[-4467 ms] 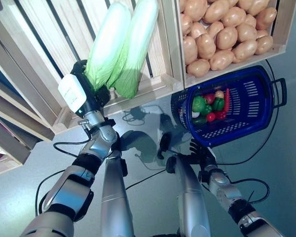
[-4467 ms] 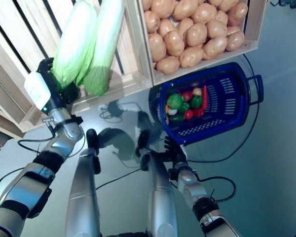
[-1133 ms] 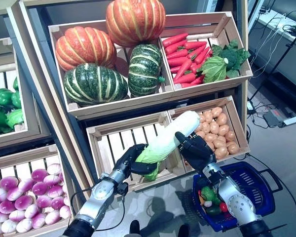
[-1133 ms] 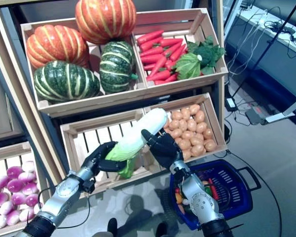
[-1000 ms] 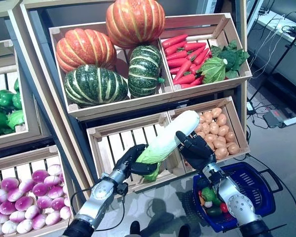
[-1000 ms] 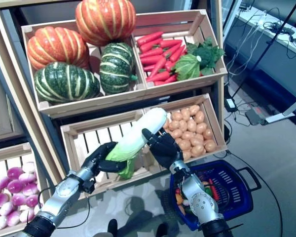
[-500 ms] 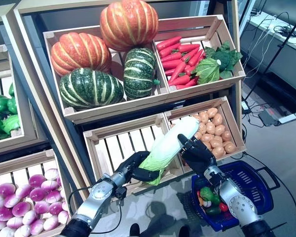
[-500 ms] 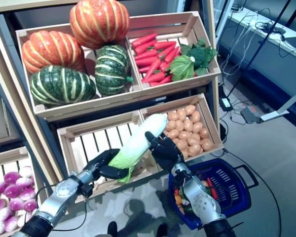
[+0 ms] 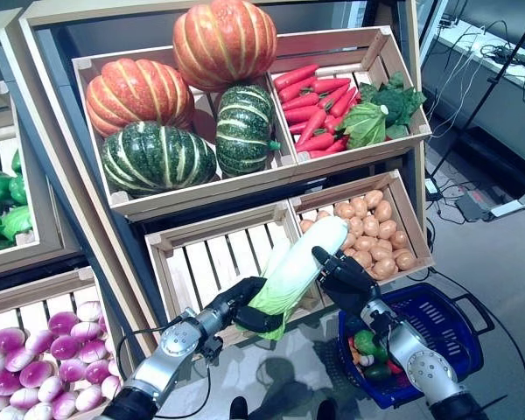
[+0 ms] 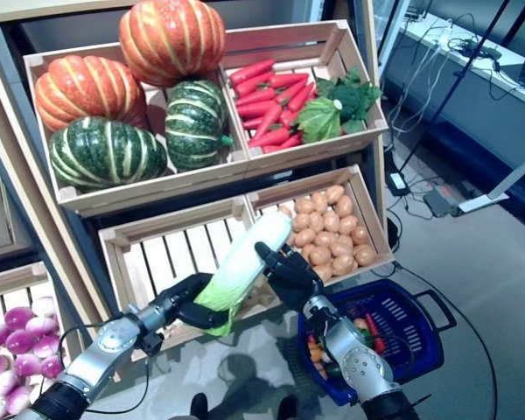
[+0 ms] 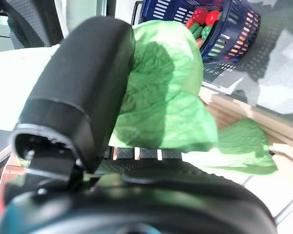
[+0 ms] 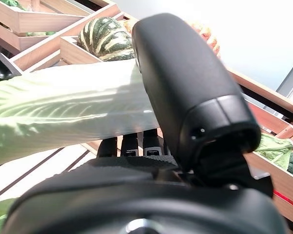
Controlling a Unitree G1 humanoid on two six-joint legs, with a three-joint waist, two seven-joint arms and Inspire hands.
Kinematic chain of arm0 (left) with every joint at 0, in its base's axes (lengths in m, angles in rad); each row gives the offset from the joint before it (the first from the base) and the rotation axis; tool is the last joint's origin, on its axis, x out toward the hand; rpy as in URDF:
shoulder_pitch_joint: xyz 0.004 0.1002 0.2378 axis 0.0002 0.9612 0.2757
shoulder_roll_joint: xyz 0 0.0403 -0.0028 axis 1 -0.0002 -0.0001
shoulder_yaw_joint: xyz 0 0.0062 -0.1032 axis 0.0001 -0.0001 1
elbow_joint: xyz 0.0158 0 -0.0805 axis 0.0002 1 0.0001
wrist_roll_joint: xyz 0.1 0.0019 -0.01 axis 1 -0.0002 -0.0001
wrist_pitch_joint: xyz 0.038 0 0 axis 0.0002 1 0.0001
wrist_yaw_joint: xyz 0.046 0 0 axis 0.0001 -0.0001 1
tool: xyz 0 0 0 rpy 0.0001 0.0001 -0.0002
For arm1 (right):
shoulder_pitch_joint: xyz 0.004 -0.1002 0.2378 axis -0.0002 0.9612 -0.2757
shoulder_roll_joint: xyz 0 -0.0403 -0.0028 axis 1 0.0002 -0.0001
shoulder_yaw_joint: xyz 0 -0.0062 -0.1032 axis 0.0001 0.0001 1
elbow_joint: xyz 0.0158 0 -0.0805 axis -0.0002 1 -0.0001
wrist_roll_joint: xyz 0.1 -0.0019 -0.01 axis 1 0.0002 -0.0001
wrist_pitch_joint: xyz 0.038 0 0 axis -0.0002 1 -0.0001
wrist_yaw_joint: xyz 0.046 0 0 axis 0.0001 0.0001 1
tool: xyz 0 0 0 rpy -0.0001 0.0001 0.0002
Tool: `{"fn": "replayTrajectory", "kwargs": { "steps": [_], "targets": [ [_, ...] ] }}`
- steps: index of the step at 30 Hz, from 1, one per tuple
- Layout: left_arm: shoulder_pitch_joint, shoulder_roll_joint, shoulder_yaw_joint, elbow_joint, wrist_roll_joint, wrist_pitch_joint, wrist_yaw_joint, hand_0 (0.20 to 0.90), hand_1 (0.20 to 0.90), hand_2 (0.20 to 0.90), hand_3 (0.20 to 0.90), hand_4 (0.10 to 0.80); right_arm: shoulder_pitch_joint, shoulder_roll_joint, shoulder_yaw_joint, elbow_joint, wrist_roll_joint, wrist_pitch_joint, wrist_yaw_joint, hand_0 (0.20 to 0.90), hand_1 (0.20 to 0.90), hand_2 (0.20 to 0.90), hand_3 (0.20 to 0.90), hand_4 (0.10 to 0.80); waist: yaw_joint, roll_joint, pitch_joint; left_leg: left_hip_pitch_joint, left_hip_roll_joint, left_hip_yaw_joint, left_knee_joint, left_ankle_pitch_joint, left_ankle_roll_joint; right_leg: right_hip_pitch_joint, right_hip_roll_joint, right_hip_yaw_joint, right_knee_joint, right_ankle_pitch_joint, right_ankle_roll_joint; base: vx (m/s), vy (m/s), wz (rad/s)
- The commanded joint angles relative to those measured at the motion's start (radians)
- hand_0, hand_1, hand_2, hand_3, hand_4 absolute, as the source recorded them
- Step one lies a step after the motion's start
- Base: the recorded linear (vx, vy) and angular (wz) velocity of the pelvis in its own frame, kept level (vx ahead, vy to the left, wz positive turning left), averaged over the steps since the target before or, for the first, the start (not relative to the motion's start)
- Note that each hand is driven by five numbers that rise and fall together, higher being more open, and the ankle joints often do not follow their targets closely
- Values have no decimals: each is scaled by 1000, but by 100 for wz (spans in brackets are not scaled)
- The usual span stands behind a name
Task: Put vegetables into the basket
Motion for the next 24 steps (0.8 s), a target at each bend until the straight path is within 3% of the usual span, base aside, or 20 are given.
{"fn": "replayTrajectory", "kwargs": {
  "steps": [1, 10, 24],
  "targets": [
    [-94, 7, -30, -37, 13, -56, -8, 900, 900, 900, 900, 800, -99, 84, -17, -131, 104, -58, 106, 300, 300, 300, 300, 400, -3, -16, -29, -2, -14, -25, 1, -69, 3, 23, -48, -26, 1, 7, 46, 0, 0, 0],
    [-67, -13, 35, -20, -97, -34, 0, 900, 900, 900, 900, 800, -93, 87, -82, -146, 124, -143, 96, 300, 300, 300, 300, 400, -3, -20, -28, -6, -8, -19, 1, -67, 1, 19, -44, -28, 1, 6, 43, 0, 0, 0],
    [-2, -38, 152, -6, -203, -23, -31, 900, 900, 900, 900, 800, -47, 122, -319, -103, 101, -409, -5, 300, 300, 300, 300, 400, -23, -24, -22, -18, 5, -3, 1, -62, 0, 7, -34, -15, 1, 7, 37, 6, -6, -3]
  ]
}}
